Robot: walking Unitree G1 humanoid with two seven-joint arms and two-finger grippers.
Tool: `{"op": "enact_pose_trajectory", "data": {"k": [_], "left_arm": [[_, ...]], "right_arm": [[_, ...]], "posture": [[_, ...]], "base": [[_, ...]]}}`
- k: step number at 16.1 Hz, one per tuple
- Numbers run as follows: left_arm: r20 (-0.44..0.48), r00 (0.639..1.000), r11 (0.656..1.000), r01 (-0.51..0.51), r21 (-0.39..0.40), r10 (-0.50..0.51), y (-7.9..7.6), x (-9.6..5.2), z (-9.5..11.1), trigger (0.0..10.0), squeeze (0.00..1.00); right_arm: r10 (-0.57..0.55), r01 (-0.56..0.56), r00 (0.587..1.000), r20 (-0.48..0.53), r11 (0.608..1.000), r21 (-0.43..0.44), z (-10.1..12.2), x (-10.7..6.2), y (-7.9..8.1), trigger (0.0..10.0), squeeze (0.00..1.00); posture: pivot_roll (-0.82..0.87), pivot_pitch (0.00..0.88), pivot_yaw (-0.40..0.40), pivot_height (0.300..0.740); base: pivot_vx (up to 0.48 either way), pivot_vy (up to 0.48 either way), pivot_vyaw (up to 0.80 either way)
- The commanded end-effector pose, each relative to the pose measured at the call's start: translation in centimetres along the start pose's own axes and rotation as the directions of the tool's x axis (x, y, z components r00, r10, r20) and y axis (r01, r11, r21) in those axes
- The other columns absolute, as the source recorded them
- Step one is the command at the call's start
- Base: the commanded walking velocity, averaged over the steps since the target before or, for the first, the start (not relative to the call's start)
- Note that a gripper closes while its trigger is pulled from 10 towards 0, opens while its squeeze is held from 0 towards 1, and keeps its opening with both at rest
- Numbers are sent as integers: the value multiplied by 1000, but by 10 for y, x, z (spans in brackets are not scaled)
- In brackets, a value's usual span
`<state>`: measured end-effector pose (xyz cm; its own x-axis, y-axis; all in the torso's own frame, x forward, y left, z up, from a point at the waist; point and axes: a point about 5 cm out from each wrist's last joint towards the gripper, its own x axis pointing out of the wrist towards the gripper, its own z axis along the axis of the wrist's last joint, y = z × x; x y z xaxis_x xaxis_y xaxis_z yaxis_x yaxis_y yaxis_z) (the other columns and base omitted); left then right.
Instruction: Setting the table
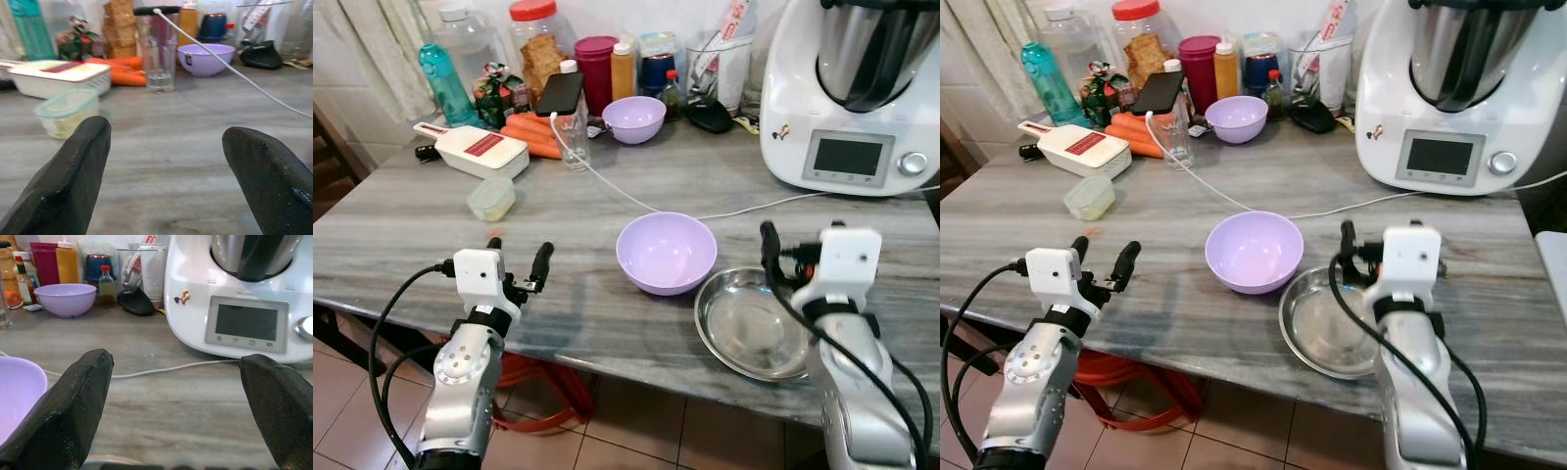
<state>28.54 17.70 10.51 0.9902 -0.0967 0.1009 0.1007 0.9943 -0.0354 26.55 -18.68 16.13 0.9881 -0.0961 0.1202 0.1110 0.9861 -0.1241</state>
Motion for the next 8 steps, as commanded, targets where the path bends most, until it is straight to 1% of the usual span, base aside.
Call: {"op": "enact_pose_trajectory", "data": {"k": [1,2,3,4,5,7,8], "left_arm": [[-3,999,998,-50,40,51,6,-10,-3,10000,0],[4,997,996,-75,55,75,9,-14,-3,10000,0],[6,994,992,-106,66,106,14,-18,-3,10000,0],[16,987,983,-160,89,159,20,-25,-3,10000,0],[0,983,978,-183,100,184,22,-34,-6,10000,0],[-29,981,974,-188,123,193,20,-44,-14,10000,0],[-47,981,975,-184,121,190,18,-45,-17,10000,0]], "right_arm": [[17,-19,1000,25,997,79,3,-5,1,10000,0],[28,-31,999,26,994,108,4,-9,0,10000,0],[25,-29,999,43,995,91,5,-13,-3,10000,0],[22,-28,999,47,991,130,6,-20,-5,10000,0],[45,-49,996,76,998,45,7,-29,-5,10000,0],[29,-32,998,62,998,49,2,-35,-7,10000,0],[48,-51,996,70,998,45,2,-36,-4,10000,0]], "posture": [[-119,0,97,740],[-119,0,97,740],[-116,0,98,740],[-116,0,98,740],[-116,0,99,740],[-112,0,100,740],[-108,0,101,740]], "base": [[0,0,0],[0,0,0],[0,0,0],[0,0,0],[0,0,0],[0,0,0],[0,0,0]]}}
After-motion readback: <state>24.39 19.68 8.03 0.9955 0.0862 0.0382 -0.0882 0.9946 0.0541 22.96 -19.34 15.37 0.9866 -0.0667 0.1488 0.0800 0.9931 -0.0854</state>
